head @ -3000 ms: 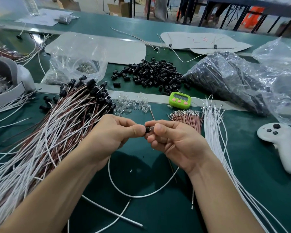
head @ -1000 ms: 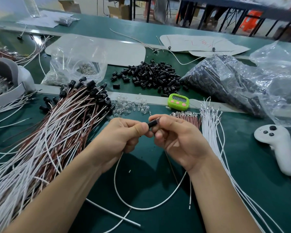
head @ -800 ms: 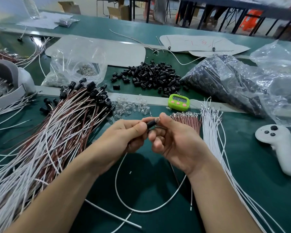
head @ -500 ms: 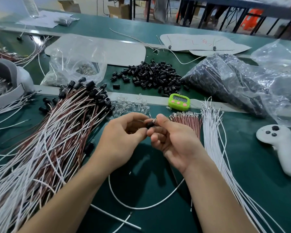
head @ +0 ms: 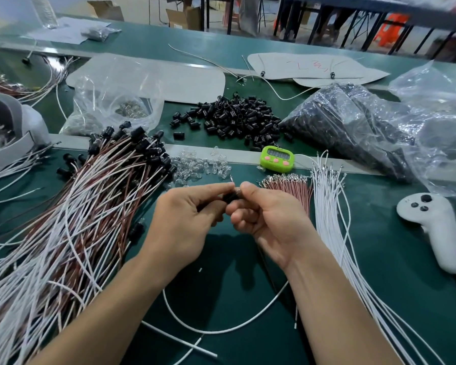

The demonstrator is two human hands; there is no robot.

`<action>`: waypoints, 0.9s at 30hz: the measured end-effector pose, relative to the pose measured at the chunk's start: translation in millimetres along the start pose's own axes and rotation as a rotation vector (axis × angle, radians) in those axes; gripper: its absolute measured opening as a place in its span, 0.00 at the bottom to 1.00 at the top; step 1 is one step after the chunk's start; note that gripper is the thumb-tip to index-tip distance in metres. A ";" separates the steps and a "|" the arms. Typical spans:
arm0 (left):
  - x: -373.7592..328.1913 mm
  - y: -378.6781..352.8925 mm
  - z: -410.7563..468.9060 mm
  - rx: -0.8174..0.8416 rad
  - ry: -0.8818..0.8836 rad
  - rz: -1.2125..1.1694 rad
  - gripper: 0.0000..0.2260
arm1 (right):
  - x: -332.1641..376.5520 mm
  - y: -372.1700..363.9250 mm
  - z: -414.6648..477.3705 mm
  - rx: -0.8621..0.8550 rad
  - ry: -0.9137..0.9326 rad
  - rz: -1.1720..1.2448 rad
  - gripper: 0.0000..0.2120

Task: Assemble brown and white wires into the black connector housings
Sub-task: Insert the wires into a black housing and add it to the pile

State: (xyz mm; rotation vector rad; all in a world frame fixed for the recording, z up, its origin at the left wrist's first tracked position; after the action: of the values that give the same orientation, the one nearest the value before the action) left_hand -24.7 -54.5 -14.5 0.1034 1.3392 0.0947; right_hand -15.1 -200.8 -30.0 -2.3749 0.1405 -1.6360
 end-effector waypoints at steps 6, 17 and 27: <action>-0.7 4.6 5.0 0.007 0.015 0.151 0.14 | 13.4 6.7 -3.2 -0.100 0.228 -0.276 0.09; 5.2 -4.1 8.6 0.037 0.150 -0.121 0.14 | 17.7 5.0 -6.2 -0.169 0.328 -0.313 0.13; 16.2 -4.7 8.7 0.071 0.219 -0.201 0.14 | 16.0 7.0 -4.3 -0.039 0.252 -0.265 0.11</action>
State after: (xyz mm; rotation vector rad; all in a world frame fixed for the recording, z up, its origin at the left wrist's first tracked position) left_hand -12.5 -57.2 -28.8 0.0178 1.5650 -0.1141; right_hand -12.8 -211.7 -15.9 -2.2851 -0.1026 -2.0690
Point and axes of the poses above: each hand's wrist, its own z-axis towards the middle knuckle, its own y-axis out of the back of the hand, x = y × z, the point moved 6 cm from there along z, towards the middle knuckle, and after that the axes turned 9 degrees about -z, right-handed, at the moved point
